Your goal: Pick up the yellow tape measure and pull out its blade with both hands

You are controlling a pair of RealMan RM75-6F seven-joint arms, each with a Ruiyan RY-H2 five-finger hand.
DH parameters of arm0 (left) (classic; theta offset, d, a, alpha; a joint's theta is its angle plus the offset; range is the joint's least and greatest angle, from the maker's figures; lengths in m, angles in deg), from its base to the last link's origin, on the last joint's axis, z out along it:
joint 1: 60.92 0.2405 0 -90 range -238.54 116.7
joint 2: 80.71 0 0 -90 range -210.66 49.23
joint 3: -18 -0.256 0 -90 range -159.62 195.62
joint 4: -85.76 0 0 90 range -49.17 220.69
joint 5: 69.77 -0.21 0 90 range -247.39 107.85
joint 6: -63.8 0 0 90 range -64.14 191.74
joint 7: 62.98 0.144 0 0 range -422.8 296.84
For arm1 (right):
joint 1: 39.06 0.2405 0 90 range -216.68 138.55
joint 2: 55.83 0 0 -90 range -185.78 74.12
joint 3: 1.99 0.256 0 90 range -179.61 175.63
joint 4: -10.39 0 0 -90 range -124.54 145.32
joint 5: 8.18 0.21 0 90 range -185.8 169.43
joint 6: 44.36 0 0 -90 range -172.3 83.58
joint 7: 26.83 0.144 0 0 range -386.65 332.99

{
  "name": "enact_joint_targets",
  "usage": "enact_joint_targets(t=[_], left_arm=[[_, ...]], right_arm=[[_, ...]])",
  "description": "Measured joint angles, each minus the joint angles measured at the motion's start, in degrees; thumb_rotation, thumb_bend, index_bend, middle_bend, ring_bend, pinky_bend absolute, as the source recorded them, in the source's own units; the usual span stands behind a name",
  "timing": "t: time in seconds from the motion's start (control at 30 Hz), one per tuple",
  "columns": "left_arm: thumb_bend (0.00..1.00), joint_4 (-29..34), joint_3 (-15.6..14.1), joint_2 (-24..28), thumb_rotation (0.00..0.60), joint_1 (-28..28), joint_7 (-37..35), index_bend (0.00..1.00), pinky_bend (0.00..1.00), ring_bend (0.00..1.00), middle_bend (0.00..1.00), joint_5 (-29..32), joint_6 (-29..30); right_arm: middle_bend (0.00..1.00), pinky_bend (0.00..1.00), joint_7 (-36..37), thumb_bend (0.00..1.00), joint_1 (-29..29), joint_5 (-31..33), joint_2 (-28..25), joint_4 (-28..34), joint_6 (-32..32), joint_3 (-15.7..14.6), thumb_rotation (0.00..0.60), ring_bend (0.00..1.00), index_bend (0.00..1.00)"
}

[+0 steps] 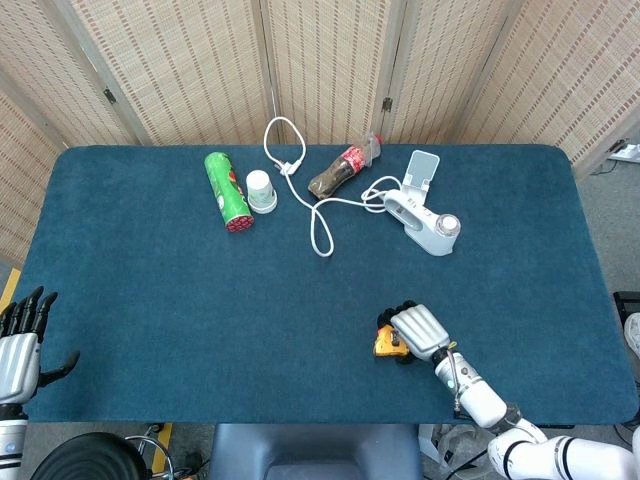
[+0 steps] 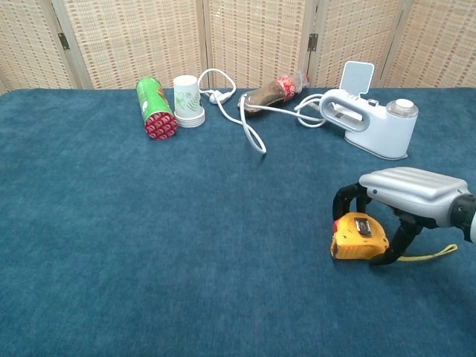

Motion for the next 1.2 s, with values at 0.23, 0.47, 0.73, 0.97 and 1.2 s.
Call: enact_joint_targets(t=[0.23,0.47,0.73,0.97,1.2], left_arm=[[0.28,0.11,0.27,0.1,0.6,-0.79,0.32,0.09,0.0,0.0,0.0,-0.55,-0.52],[0.28,1.15,1.41,0.26,0.6,-3.37,0.27,0.09,0.0,0.0,0.0,-1.56,-2.47],[0.31,4.56,4.22,-0.45,0.6,-8.81,-1.2,0.06,0.0,0.0,0.0,-1.25,-7.88],[0.32,7.33,7.12,-3.18,0.6,-13.98,-0.61,0.0,0.0,0.0,0.0,3.27,-12.97],[0.32,10.34,10.1,-7.17,0.6,-18.15,2.62,0.0,0.0,0.0,0.0,11.01,-15.52]], right_arm=[[0.51,0.33,0.01,0.06,0.59,0.94,0.37,0.46,-0.38,0.65,0.6,0.46,0.53],[0.52,0.35,1.91,0.07,3.41,3.21,-1.39,3.51,1.24,4.61,0.6,0.48,0.55],[0.52,0.35,1.75,0.07,9.6,10.19,-4.24,7.77,6.12,10.53,0.6,0.48,0.55],[0.52,0.35,-1.44,0.07,16.68,21.08,-4.86,9.1,9.64,13.88,0.6,0.48,0.55],[0.52,0.35,-4.05,0.07,23.92,29.76,-3.37,8.2,10.18,15.69,0.6,0.48,0.55]])
